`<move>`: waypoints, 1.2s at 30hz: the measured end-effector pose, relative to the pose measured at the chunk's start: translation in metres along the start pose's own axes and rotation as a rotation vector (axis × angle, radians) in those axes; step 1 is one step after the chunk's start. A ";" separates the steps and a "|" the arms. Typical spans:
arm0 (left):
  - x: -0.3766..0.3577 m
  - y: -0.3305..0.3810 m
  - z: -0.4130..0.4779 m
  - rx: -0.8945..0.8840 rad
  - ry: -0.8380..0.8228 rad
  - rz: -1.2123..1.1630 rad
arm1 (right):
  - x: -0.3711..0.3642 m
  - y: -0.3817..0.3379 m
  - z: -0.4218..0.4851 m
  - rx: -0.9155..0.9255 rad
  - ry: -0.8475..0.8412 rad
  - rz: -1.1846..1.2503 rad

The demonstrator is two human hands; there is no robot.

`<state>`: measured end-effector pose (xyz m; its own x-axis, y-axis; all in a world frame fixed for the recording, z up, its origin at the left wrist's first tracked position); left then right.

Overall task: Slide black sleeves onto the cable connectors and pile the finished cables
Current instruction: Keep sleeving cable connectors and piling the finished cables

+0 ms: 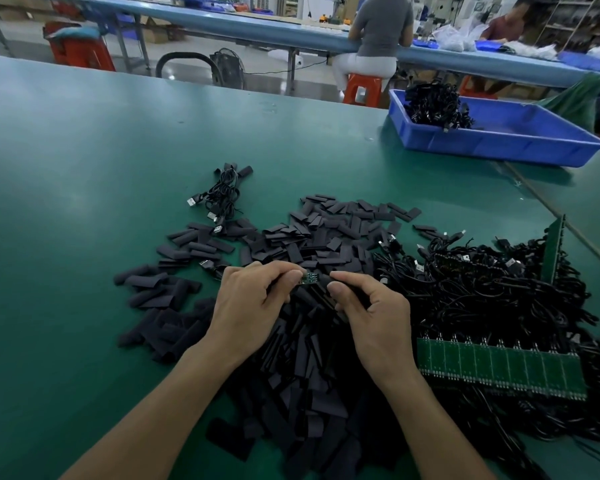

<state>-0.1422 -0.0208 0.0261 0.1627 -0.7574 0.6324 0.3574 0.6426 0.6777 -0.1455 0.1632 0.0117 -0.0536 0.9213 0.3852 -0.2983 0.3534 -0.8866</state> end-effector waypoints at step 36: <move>-0.011 -0.008 0.002 0.070 -0.151 -0.341 | -0.012 -0.005 0.002 0.105 -0.147 0.052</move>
<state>-0.1487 -0.0174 0.0146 -0.0934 -0.9069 0.4109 0.3028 0.3673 0.8794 -0.1456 0.1495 0.0120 -0.2074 0.9015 0.3799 -0.3892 0.2803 -0.8775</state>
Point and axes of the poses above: each hand's wrist, its own z-axis towards the middle knuckle, its own x-axis out of the back of the hand, y = z × x, the point moved 9 cm from there along z, towards the middle knuckle, and after that the axes turned 10 degrees about -y, right-handed, at the moved point
